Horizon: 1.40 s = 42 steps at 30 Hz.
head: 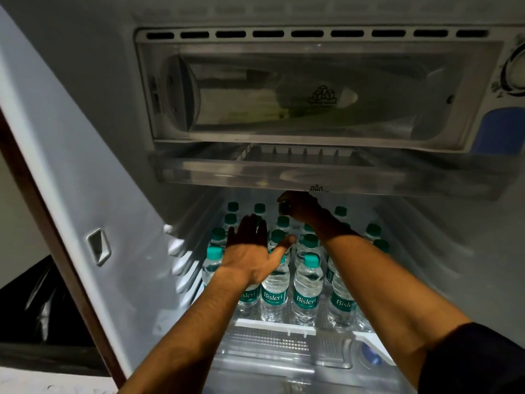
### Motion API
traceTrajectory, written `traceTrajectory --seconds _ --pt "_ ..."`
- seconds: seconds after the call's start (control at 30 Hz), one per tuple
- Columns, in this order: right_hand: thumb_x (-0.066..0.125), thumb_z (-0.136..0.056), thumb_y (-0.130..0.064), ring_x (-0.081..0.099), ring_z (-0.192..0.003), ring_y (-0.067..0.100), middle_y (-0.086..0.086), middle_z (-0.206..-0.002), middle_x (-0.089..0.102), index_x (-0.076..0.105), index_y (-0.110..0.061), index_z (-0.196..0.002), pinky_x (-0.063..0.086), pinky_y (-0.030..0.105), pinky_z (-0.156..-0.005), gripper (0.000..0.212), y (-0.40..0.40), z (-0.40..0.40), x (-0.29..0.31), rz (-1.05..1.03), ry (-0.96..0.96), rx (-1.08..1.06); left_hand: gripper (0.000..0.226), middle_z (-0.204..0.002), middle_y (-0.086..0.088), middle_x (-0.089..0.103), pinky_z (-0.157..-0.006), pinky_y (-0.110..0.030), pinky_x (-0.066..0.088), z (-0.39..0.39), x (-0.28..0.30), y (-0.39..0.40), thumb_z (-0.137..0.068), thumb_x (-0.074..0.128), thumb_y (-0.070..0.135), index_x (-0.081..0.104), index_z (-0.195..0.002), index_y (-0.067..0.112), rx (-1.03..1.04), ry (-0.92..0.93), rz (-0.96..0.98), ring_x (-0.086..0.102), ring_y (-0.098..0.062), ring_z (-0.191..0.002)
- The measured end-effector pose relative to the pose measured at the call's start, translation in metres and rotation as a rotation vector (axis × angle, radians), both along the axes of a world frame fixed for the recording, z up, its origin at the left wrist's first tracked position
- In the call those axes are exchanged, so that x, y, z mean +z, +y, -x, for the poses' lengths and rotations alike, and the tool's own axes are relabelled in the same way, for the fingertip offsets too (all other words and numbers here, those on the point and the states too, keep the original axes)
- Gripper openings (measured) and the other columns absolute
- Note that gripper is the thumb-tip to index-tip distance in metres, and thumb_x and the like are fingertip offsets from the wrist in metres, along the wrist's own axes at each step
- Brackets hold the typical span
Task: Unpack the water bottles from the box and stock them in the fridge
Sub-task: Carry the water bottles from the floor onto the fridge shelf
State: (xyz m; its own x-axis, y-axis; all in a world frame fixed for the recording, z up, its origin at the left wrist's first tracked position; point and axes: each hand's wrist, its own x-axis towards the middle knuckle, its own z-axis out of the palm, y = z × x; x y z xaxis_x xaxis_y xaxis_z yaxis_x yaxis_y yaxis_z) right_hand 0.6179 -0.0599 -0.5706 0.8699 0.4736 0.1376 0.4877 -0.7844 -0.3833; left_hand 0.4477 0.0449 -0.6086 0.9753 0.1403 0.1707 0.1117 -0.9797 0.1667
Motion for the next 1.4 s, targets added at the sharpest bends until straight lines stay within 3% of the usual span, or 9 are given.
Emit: traceTrajectory --seconds 0.4,0.53,0.67,0.8,0.97,1.07,1.13,1.27,1.4 --pt "0.035 -0.104 -0.041 0.041 -0.135 0.034 0.013 -0.150 0.041 0.040 -0.017 -0.145 0.031 0.046 -0.112 0.048 -0.031 0.024 0.006 0.026 -0.151 -0.137 0.097 -0.163 -0.006 0.006 -0.122 -0.051 0.006 0.008 0.004 0.001 -0.078 0.002 0.083 -0.002 -0.155 0.024 -0.011 -0.078 0.037 0.006 -0.025 -0.150" --pt "0.037 -0.102 -0.045 0.045 -0.131 0.035 0.013 -0.148 0.043 0.035 -0.022 -0.147 0.037 0.052 -0.107 0.050 -0.048 0.043 0.010 -0.029 -0.185 -0.100 0.090 -0.151 -0.011 0.033 -0.114 -0.046 0.030 0.021 0.010 -0.003 -0.085 0.014 0.079 0.022 -0.150 0.018 -0.025 -0.179 0.057 0.035 -0.029 -0.138" --pt "0.037 -0.100 -0.051 0.050 -0.123 0.035 0.012 -0.143 0.047 0.031 -0.029 -0.150 0.043 0.053 -0.100 0.054 -0.060 0.065 0.014 -0.020 -0.212 -0.095 0.070 -0.111 -0.010 0.057 -0.101 -0.046 0.044 0.049 0.010 -0.008 -0.092 0.021 0.071 0.052 -0.119 0.015 -0.028 -0.223 0.025 0.056 -0.025 -0.106" --pt "0.031 -0.097 -0.062 0.043 -0.131 0.031 0.009 -0.150 0.039 0.023 -0.029 -0.153 0.037 0.051 -0.108 0.064 -0.070 0.090 0.006 0.079 -0.235 -0.154 0.077 -0.135 -0.012 0.047 -0.114 -0.047 0.027 0.080 0.001 -0.011 -0.090 0.012 0.071 0.041 -0.137 0.017 0.001 -0.233 -0.123 0.041 -0.027 -0.128" --pt "0.024 -0.092 -0.072 0.014 -0.148 0.030 0.004 -0.163 0.009 0.006 -0.036 -0.155 0.012 0.054 -0.118 0.075 -0.082 0.132 -0.012 0.102 -0.239 -0.172 0.087 -0.164 -0.006 0.000 -0.123 -0.046 0.001 0.122 -0.011 -0.013 -0.087 0.008 0.073 0.008 -0.156 0.019 0.050 -0.186 -0.080 -0.004 -0.022 -0.151" --pt "0.015 -0.087 -0.079 0.046 -0.128 0.032 0.014 -0.147 0.043 0.036 -0.026 -0.146 0.032 0.057 -0.111 0.082 -0.087 0.169 -0.018 0.146 -0.279 -0.202 0.088 -0.164 -0.006 -0.004 -0.122 -0.047 -0.001 0.149 -0.012 -0.017 -0.087 0.007 0.074 0.004 -0.156 0.021 0.089 -0.170 -0.105 -0.006 -0.023 -0.151" --pt "0.015 -0.086 -0.080 0.045 -0.129 0.032 0.013 -0.140 0.049 0.039 -0.024 -0.143 0.027 0.059 -0.112 0.083 -0.090 0.191 -0.026 0.138 -0.314 -0.203 0.085 -0.164 -0.006 -0.005 -0.121 -0.047 -0.002 0.164 -0.012 -0.021 -0.089 0.012 0.073 0.002 -0.156 0.021 0.099 -0.176 -0.114 -0.007 -0.024 -0.151" --pt "0.018 -0.086 -0.080 0.010 -0.149 0.033 0.007 -0.164 0.007 0.006 -0.034 -0.155 0.006 0.059 -0.117 0.084 -0.101 0.237 -0.037 0.131 -0.321 -0.181 0.083 -0.163 -0.005 -0.008 -0.120 -0.048 -0.003 0.203 -0.009 -0.030 -0.091 0.015 0.072 0.001 -0.156 0.023 0.089 -0.193 -0.102 -0.010 -0.024 -0.150" --pt "0.019 -0.087 -0.080 0.001 -0.150 0.033 0.005 -0.164 -0.007 0.001 -0.034 -0.156 0.002 0.058 -0.118 0.084 -0.114 0.289 -0.044 0.137 -0.313 -0.177 0.087 -0.164 -0.005 -0.005 -0.119 -0.050 -0.001 0.250 -0.009 -0.040 -0.087 0.011 0.076 0.005 -0.156 0.024 0.093 -0.224 -0.076 -0.008 -0.024 -0.151"
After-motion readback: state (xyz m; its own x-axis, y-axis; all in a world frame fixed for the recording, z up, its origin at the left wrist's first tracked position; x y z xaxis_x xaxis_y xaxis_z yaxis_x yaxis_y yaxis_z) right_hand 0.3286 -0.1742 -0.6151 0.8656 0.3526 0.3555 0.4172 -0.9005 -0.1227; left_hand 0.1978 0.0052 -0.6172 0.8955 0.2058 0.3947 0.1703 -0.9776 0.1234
